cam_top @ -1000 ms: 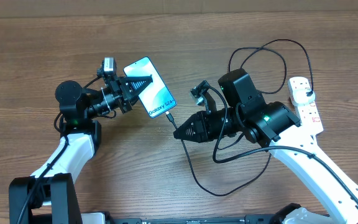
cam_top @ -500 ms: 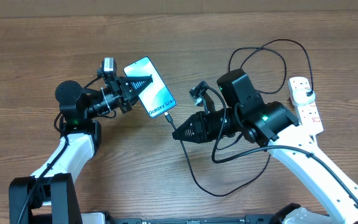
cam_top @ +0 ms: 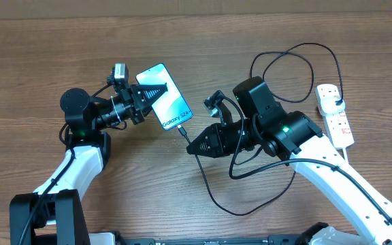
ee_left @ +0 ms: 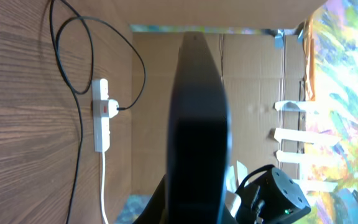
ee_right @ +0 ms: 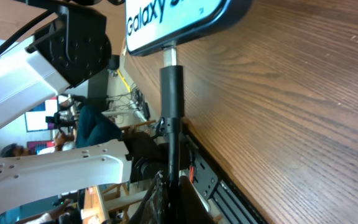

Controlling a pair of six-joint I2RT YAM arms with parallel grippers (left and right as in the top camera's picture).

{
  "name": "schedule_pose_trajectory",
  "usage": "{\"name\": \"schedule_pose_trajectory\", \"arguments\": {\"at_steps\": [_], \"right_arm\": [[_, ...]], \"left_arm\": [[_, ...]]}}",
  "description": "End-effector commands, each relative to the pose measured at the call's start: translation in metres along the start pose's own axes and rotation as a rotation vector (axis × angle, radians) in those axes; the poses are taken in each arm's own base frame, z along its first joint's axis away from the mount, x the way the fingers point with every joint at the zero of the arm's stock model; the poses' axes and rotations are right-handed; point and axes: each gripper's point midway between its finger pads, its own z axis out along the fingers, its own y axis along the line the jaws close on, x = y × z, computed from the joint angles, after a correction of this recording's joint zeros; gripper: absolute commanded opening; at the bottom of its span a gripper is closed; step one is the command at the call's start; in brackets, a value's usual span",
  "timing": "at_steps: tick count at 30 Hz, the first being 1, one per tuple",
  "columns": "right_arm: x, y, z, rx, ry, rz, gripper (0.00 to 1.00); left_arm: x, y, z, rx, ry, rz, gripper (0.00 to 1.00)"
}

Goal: Plug charger to phone and switch on socket

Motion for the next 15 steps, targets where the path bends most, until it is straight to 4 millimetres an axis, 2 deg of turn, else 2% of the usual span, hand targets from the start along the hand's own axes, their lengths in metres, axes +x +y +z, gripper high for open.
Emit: {"name": "schedule_pose_trajectory", "arguments": {"at_steps": [1,15], "right_arm": [[-0.007,-0.002,-0.002,0.038,-0.03,-0.019,0.04],[0.004,-0.001,-0.004,0.037,0.006,-0.008,0.04]], "left_arm": [[0.008,-0.012,0.002,0.015,0.055,0.069,0.04],[0.006,-0.012,0.0,0.015,0.047,0.072,0.04]]}}
